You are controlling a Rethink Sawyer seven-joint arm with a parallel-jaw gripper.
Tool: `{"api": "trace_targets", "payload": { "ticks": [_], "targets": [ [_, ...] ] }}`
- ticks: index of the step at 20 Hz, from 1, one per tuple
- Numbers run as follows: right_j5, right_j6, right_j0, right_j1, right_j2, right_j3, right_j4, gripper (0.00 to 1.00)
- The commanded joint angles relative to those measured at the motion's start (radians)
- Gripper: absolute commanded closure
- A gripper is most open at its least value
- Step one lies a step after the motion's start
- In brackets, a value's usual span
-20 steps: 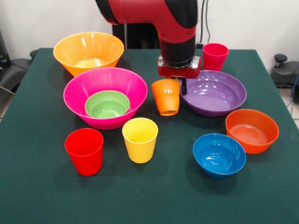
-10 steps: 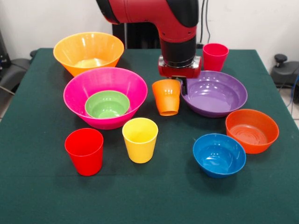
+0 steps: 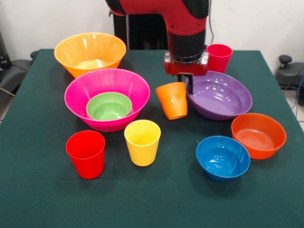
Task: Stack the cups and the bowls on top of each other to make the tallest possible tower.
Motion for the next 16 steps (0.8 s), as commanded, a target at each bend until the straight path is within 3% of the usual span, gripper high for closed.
{"api": "trace_targets", "payload": {
  "ticks": [1,5,9,16],
  "targets": [
    [-0.002,0.127,0.038,-0.035,0.011,-0.014,0.017,1.00],
    [0.021,0.136,0.050,-0.071,0.002,0.002,0.028,1.00],
    [-0.044,0.132,0.024,-0.030,0.030,0.021,0.025,1.00],
    [-0.049,0.132,0.015,-0.026,0.038,0.034,0.028,1.00]
  ]
}}
